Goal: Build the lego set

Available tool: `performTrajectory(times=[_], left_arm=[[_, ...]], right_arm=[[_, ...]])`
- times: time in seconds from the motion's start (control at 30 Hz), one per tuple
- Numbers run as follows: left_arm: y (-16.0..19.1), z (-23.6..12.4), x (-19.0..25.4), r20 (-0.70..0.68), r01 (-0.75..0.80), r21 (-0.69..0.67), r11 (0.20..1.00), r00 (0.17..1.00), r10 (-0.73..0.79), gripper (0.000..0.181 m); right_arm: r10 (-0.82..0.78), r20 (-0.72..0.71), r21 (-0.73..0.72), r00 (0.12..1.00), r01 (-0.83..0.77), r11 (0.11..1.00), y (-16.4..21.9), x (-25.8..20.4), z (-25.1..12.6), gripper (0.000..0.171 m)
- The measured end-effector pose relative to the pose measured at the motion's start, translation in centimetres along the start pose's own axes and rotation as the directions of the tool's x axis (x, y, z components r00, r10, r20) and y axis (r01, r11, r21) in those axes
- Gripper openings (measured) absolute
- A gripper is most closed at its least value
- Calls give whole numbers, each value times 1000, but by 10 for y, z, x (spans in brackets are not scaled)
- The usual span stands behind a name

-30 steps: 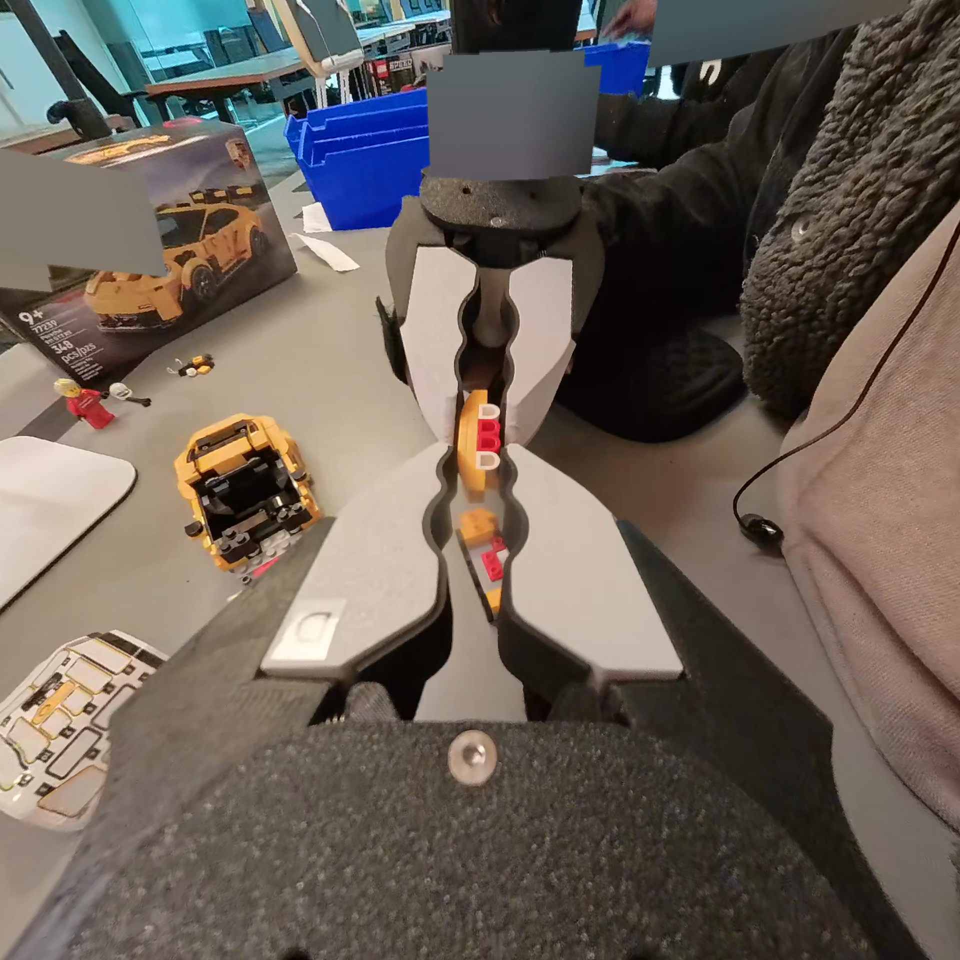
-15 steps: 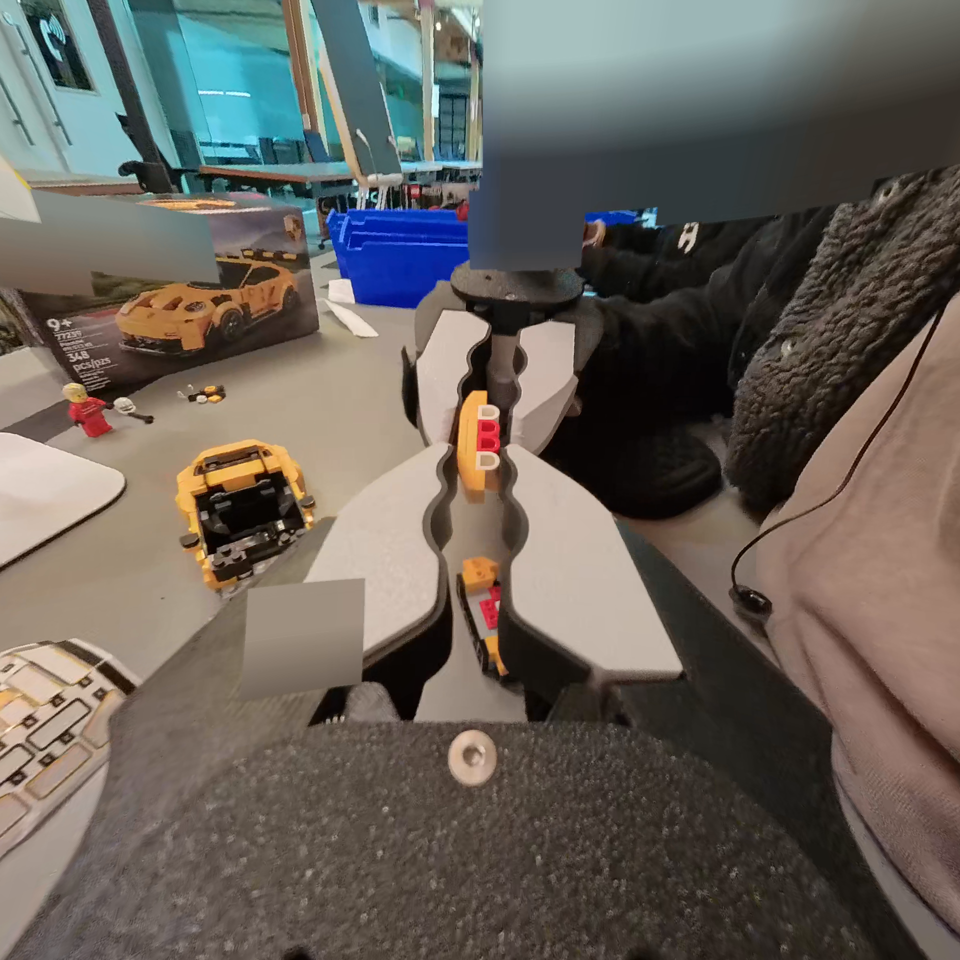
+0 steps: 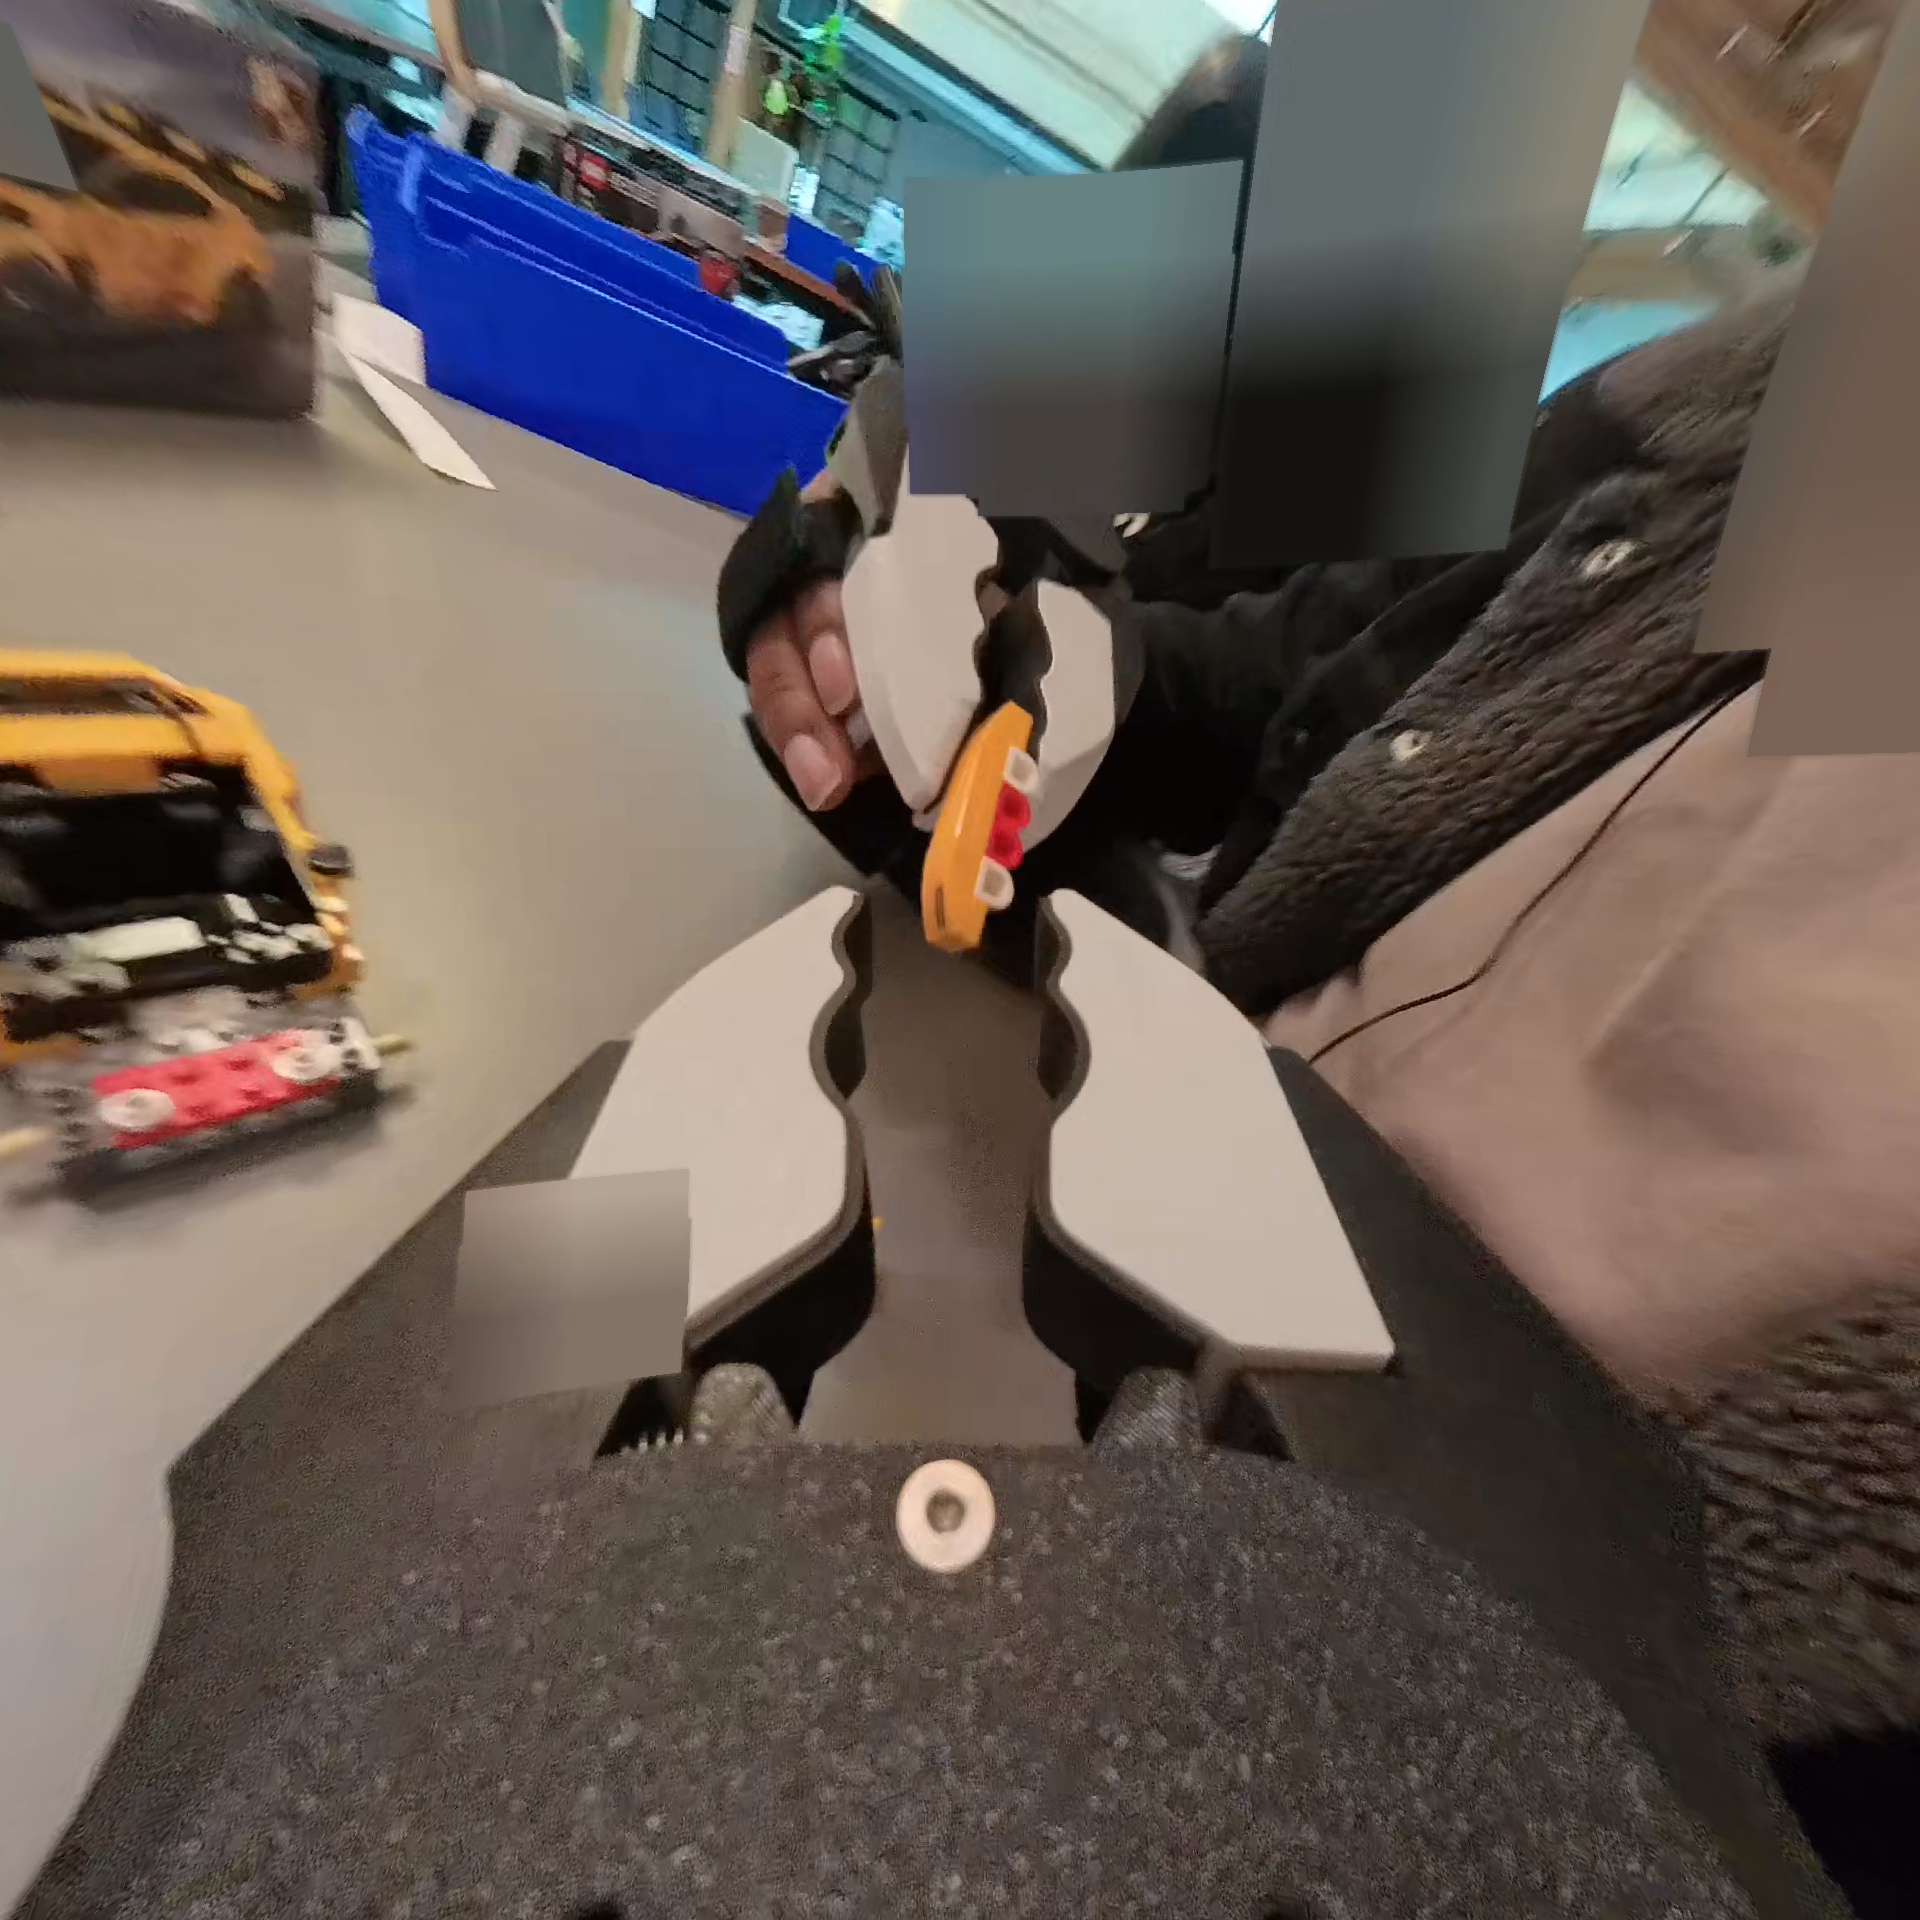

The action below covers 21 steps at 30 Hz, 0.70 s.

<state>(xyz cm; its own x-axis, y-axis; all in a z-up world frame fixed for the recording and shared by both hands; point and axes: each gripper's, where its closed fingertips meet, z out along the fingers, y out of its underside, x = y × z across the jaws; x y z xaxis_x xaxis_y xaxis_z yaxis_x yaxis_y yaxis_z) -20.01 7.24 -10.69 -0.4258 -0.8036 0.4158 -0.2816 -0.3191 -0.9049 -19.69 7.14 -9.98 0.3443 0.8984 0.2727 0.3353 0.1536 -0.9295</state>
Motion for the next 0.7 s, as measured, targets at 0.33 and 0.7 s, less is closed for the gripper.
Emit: performTrajectory(times=[0.33, 0.7], left_arm=[[2, 4, 12, -139, 155, -7, 988, 978, -155, 13], [13, 5, -26, 316, -558, -372, 742, 675, 666, 12]], right_arm=[[-111, -9, -32, 994, 111, 993, 2, -7, 4, 14], [273, 29, -134, 962, -267, 954, 26, 9, 4, 24]])
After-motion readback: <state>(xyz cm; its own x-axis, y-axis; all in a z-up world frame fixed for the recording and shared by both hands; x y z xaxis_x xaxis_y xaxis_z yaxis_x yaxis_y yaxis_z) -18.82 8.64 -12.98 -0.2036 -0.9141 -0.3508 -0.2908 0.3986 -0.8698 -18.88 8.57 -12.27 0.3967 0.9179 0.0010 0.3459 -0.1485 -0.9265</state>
